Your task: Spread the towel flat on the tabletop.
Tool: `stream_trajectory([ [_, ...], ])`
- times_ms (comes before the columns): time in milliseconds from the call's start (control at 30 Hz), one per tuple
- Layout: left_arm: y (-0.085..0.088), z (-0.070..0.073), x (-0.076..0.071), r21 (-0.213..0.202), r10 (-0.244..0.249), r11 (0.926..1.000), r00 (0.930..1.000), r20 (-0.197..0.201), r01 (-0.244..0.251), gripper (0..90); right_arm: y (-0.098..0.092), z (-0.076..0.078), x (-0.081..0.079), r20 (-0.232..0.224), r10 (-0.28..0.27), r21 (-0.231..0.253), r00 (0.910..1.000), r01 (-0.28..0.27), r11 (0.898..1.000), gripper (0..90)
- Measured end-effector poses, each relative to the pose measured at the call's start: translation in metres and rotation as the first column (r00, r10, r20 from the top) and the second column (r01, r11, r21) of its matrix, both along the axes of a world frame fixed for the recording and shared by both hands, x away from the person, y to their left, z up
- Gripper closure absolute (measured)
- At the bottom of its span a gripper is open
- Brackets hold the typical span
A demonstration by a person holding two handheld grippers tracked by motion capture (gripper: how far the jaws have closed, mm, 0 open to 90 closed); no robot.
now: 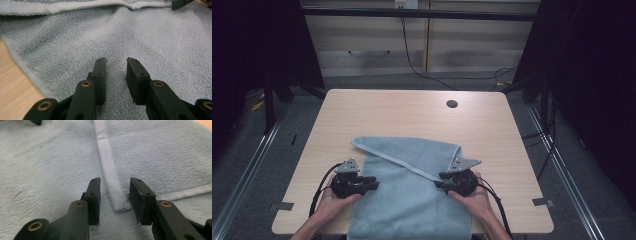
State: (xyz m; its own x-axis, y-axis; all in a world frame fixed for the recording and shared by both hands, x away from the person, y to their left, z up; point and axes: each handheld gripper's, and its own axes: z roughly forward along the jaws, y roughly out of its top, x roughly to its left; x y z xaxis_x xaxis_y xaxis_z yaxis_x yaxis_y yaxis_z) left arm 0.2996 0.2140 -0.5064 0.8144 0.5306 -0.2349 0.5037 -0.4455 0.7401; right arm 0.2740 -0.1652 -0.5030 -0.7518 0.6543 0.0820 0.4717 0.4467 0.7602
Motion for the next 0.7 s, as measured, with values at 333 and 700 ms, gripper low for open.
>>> stream_trajectory([
  [333,0.002,0.000,-0.004,-0.009,-0.009,0.9999,0.9999,-0.011,0.008,69.2,0.005,-0.003,-0.004,0.031,0.014,-0.050,0.9994,-0.013,0.999,69.5],
  [700,0.005,0.005,-0.031,0.029,-0.088,0.9956,0.9958,-0.022,0.089,68.2,-0.017,0.017,-0.009,0.006,-0.016,0.127,0.9999,0.015,0.992,79.8],
])
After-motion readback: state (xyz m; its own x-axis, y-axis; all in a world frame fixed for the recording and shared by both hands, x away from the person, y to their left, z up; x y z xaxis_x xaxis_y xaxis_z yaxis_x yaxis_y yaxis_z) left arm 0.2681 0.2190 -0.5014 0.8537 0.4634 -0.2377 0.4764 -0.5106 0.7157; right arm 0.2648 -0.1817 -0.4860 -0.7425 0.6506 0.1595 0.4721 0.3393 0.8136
